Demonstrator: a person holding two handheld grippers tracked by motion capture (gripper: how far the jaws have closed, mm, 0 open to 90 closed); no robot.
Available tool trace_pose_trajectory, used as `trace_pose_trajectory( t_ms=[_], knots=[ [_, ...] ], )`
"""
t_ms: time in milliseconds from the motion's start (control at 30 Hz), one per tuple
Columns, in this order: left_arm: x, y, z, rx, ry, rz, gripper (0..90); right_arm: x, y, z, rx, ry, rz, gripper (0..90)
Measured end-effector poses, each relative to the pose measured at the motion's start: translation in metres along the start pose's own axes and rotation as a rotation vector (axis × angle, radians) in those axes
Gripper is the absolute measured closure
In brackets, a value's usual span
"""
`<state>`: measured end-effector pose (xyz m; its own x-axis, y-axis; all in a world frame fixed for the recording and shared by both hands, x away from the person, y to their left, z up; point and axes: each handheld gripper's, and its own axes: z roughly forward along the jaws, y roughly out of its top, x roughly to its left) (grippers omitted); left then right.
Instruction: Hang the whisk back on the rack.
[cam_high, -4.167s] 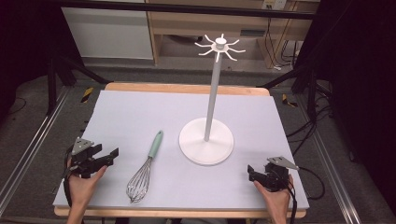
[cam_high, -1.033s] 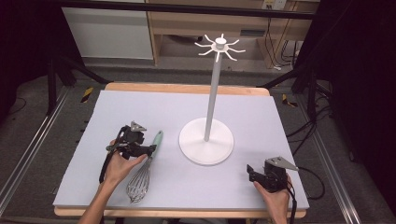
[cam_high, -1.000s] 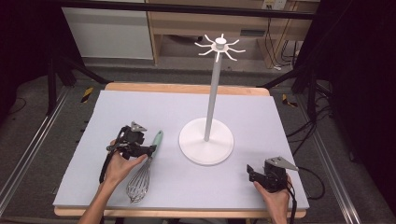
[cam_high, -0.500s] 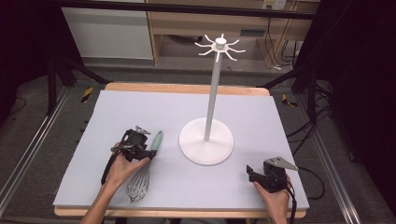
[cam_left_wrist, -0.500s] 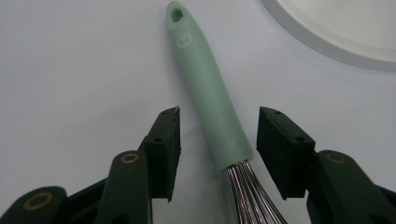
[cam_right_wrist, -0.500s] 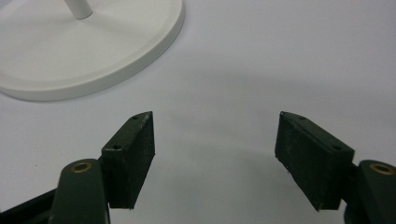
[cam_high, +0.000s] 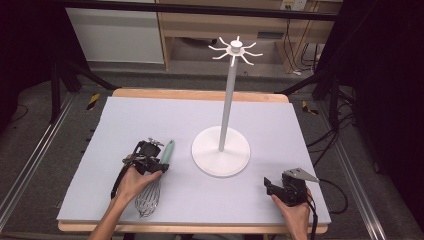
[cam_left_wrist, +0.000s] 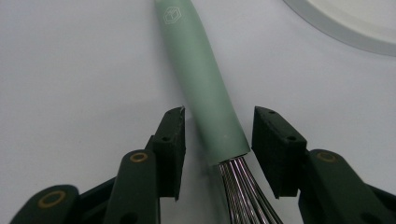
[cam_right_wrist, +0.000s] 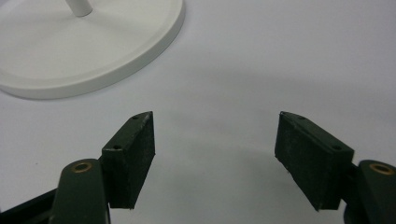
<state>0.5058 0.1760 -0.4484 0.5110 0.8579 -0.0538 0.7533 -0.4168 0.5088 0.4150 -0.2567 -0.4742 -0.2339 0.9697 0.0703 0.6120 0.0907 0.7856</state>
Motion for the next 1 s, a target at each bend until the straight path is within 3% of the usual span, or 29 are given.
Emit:
trace_pose_trajectory(
  t_ms=[433, 633, 700, 1000],
  knots=[
    [-0.0011, -0.0008, 0.0060, 0.042, 0.005, -0.022, 63.1, 0.0004, 0.0000, 0.0008, 0.009, 0.005, 0.001, 28.9],
    [-0.0035, 0.0025, 0.0066, 0.068, 0.032, -0.055, 64.8, 0.0004, -0.0001, 0.0005, 0.009, 0.004, 0.001, 29.0],
    [-0.0031, 0.0037, 0.0067, 0.075, 0.031, -0.078, 65.4, 0.0003, -0.0001, 0.0003, 0.010, 0.003, 0.003, 29.1],
    [-0.0022, 0.0071, 0.0069, 0.099, 0.034, -0.107, 67.1, 0.0000, -0.0003, 0.0014, 0.013, 0.005, 0.000, 29.5]
  ],
)
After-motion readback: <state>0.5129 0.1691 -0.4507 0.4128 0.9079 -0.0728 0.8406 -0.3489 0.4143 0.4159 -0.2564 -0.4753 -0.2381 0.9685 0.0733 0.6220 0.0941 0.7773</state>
